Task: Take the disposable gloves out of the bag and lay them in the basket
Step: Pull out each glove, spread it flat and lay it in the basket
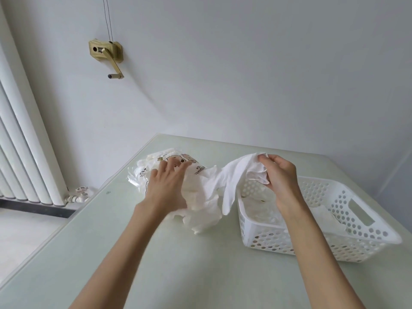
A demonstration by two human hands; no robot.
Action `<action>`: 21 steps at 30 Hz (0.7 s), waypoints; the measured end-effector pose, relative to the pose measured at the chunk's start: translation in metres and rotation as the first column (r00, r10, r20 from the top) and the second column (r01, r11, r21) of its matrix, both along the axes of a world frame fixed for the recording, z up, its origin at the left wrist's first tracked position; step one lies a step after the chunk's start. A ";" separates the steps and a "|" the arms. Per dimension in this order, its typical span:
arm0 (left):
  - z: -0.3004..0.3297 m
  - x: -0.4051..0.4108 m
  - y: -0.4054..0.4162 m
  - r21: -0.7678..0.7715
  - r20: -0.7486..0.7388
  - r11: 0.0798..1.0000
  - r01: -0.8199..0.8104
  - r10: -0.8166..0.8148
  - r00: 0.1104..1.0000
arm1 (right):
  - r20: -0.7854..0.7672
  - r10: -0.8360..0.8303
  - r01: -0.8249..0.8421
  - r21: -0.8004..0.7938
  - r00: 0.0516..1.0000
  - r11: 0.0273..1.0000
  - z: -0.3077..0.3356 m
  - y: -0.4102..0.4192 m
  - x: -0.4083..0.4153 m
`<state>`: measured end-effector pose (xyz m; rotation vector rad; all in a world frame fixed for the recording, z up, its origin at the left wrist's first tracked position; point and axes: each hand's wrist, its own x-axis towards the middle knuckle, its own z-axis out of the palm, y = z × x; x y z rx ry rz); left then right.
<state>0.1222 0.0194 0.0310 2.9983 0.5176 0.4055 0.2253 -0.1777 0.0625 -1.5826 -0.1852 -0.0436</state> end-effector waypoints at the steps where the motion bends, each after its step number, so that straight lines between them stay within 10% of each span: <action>1: 0.011 -0.006 0.000 -0.105 -0.022 0.994 0.040 -0.043 0.999 | -0.010 0.012 -0.012 0.002 1.000 1.000 -0.001 -0.001 -0.001; 5: 0.036 -0.034 -0.021 -0.270 0.340 0.935 0.228 -0.129 0.931 | -0.035 0.008 -0.007 0.023 0.999 1.000 -0.001 -0.001 -0.002; 8: 0.026 -0.039 -0.047 -0.055 -0.003 0.930 0.362 -0.363 0.932 | -0.029 -0.028 0.029 0.062 0.999 0.998 0.010 -0.005 -0.003; 14: 0.006 -0.013 -0.030 0.344 -0.396 0.879 0.329 -0.181 0.900 | 0.074 -0.061 0.060 0.023 0.995 0.998 0.034 -0.023 -0.007; 17: 0.036 -0.017 -0.030 -0.031 -0.338 0.959 0.282 -0.276 0.900 | 0.115 -0.001 0.014 -0.116 0.993 0.993 0.042 -0.037 -0.012; 21: 0.090 -0.018 -0.050 -0.380 0.194 0.851 0.364 -0.311 0.930 | 0.172 0.169 -0.098 -0.356 0.971 0.929 0.049 -0.043 -0.026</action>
